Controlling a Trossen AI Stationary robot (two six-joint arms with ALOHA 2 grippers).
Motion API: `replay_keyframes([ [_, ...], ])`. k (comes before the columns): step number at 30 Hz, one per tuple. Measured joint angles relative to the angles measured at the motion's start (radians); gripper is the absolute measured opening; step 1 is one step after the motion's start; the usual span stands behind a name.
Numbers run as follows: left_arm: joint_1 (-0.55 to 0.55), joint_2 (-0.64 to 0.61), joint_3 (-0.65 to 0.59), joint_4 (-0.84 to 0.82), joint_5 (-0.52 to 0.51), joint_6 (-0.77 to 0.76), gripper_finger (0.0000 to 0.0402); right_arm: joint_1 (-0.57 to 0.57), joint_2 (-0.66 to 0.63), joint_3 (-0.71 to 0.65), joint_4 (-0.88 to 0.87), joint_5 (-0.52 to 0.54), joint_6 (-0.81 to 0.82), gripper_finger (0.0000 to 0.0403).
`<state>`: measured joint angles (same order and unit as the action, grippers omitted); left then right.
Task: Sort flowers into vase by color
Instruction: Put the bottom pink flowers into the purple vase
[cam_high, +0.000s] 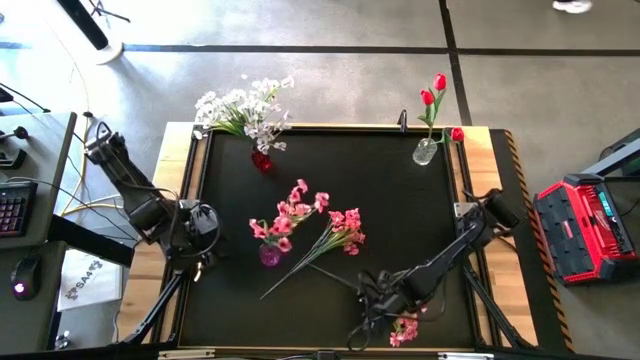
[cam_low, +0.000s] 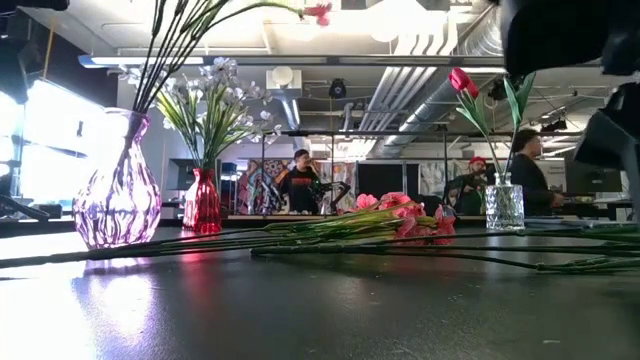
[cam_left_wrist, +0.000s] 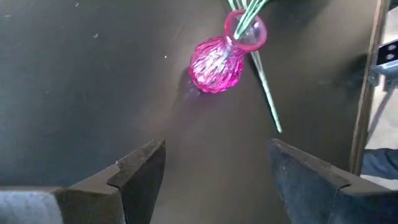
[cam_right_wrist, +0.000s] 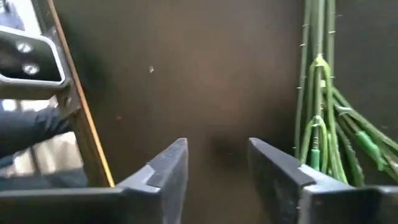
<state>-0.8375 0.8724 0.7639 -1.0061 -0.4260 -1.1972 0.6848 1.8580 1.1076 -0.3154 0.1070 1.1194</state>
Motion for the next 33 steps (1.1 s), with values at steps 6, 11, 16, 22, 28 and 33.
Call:
replay_keyframes([
  [6,0.000,0.058,0.000,0.008,-0.001,-0.056,0.0266,0.012,0.000,0.000,-0.009,0.077,0.033,0.0237],
  [11,-0.002,0.110,0.000,0.051,0.055,-0.101,0.0266,0.017,0.026,0.000,-0.009,0.098,-0.067,0.0261],
  [16,-0.002,0.169,0.000,0.107,0.155,-0.139,0.0266,0.016,0.058,0.006,-0.033,0.117,-0.159,0.0241],
  [22,-0.022,0.232,0.000,0.186,0.273,-0.232,0.0266,0.013,0.033,0.027,-0.085,0.094,-0.264,0.0212],
  [28,-0.103,0.293,0.000,0.236,0.274,-0.249,0.0266,0.009,-0.031,0.117,-0.290,0.155,-0.317,0.0195],
  [33,-0.154,0.346,0.000,0.300,0.257,-0.249,0.0266,-0.026,-0.029,0.078,-0.297,0.165,-0.268,0.0195],
])
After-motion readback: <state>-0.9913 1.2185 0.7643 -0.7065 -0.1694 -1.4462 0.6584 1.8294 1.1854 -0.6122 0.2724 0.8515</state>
